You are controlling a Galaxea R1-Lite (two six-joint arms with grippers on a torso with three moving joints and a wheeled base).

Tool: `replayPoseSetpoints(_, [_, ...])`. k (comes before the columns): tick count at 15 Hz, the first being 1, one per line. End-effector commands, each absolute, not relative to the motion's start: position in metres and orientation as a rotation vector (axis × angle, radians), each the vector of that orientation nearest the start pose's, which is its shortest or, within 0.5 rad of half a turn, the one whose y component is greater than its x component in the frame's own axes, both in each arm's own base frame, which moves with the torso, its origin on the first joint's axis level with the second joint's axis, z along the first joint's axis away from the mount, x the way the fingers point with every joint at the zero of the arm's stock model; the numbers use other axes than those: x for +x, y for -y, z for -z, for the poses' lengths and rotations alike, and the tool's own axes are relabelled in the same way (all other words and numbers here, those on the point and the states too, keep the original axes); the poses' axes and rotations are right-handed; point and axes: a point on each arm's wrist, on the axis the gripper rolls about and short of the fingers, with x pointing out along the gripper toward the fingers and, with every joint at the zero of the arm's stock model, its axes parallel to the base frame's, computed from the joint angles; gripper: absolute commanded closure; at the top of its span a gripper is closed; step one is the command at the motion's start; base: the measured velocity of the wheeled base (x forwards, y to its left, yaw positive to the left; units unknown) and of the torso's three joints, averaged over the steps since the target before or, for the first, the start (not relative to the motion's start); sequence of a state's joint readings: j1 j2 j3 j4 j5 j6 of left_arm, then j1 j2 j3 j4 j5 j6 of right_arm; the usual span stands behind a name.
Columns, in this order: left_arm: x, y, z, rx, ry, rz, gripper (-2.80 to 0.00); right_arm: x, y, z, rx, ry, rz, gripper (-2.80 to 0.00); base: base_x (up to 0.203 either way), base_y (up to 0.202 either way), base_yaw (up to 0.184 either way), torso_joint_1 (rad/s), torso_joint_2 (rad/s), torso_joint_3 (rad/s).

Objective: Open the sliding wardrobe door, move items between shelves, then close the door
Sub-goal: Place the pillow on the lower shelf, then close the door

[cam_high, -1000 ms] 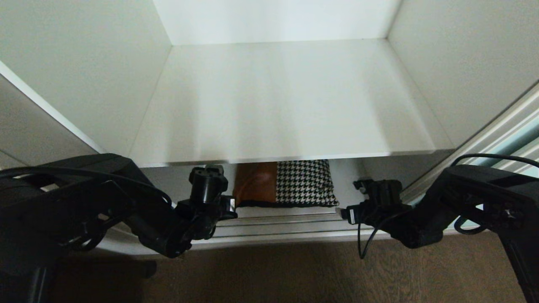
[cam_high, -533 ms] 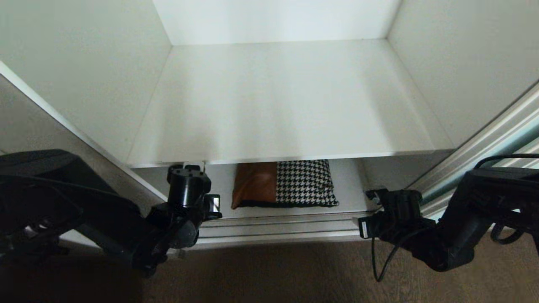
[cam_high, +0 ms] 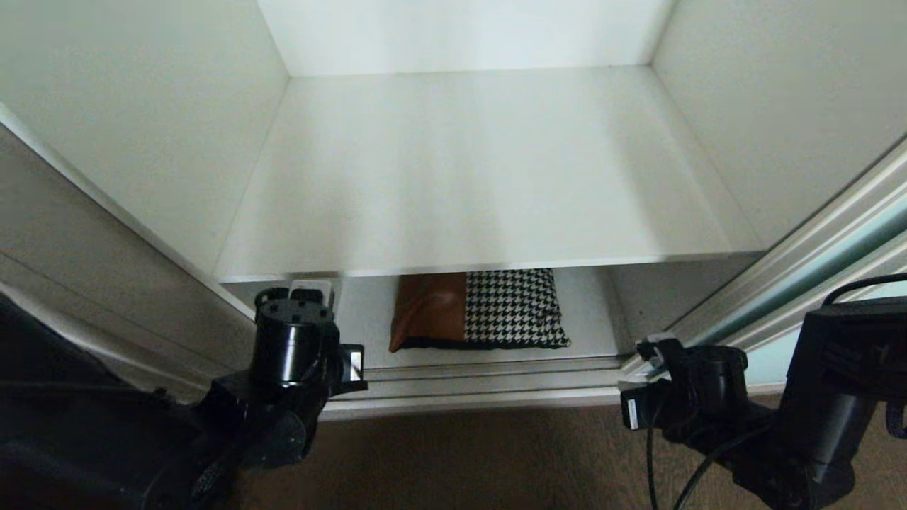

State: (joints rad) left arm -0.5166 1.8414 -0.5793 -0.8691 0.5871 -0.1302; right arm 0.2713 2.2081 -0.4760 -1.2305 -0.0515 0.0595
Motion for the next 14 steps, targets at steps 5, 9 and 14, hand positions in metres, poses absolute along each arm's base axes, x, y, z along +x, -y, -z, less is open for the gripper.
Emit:
replayPoseSetpoints(5, [0.222,0.135,-0.107,0.087,-0.337,-0.087,0.00,0.269,-0.080,0.018,-0.029,-0.511,-0.220,0.00,0.000,0.000,0.000,0.000,0.00,0.000])
replayPoseSetpoints(9, [0.205,0.122,-0.122,0.094,-0.287,-0.147,0.00,0.254,-0.080,0.011,-0.001,-0.533,-0.237,0.00,0.000,0.000,0.000,0.000,0.00,0.000])
replayPoseSetpoints(14, [0.175,0.098,-0.158,0.074,-0.221,-0.205,0.00,0.233,-0.076,-0.030,0.069,-0.435,-0.274,0.00,0.000,0.000,0.000,0.000,0.00,0.000])
